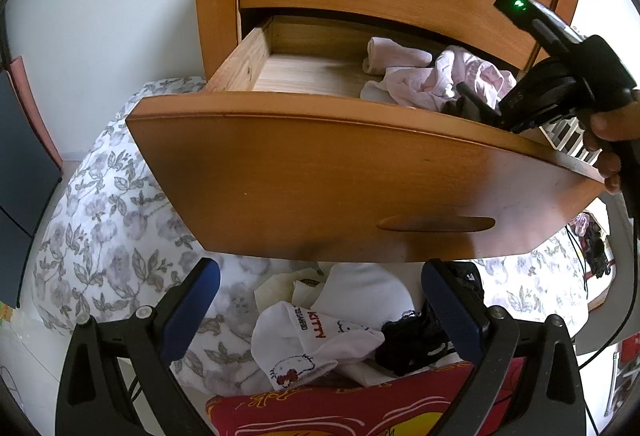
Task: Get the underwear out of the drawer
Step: 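Grasp the dark grey garment with the right gripper, then lift the dark grey garment up out of the drawer with the right gripper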
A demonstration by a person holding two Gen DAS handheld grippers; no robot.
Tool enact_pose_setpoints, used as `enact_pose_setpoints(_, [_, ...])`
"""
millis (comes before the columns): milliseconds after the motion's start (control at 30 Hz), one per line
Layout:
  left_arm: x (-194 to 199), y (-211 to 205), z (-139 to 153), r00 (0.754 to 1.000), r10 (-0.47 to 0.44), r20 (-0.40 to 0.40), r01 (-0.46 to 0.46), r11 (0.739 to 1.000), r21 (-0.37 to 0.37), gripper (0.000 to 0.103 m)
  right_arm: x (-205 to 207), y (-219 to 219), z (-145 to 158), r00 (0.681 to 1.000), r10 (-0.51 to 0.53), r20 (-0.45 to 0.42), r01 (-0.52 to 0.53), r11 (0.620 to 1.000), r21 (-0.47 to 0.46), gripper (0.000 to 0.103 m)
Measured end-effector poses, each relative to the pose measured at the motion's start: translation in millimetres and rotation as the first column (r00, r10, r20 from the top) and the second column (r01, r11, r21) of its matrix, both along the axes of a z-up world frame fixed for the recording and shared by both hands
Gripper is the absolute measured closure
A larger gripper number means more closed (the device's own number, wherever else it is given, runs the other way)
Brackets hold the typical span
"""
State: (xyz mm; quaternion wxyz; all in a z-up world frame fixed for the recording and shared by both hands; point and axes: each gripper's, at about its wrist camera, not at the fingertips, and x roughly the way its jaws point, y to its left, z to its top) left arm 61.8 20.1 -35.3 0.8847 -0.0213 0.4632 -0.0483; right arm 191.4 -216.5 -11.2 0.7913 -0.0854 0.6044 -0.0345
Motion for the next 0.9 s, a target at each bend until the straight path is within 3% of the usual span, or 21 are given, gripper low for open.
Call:
enact_pose_setpoints(400, [-1.0, 0.0, 0.5, 1.000, 0.006, 0.001, -0.006, 1.000, 0.007, 0.002, -35.0, -0.5, 47.7, 0.986, 0.009, 0.169, -0.010, 1.000, 0.005, 0.093])
enact_pose_setpoints(900, [-1.0, 0.1, 2.1, 1.000, 0.013, 0.005, -0.013, 1.000, 0.023, 0.002, -70.7, -10.5, 88.8, 0.953, -0.007, 0.304, -0.009, 0.999, 0.052, 0.093])
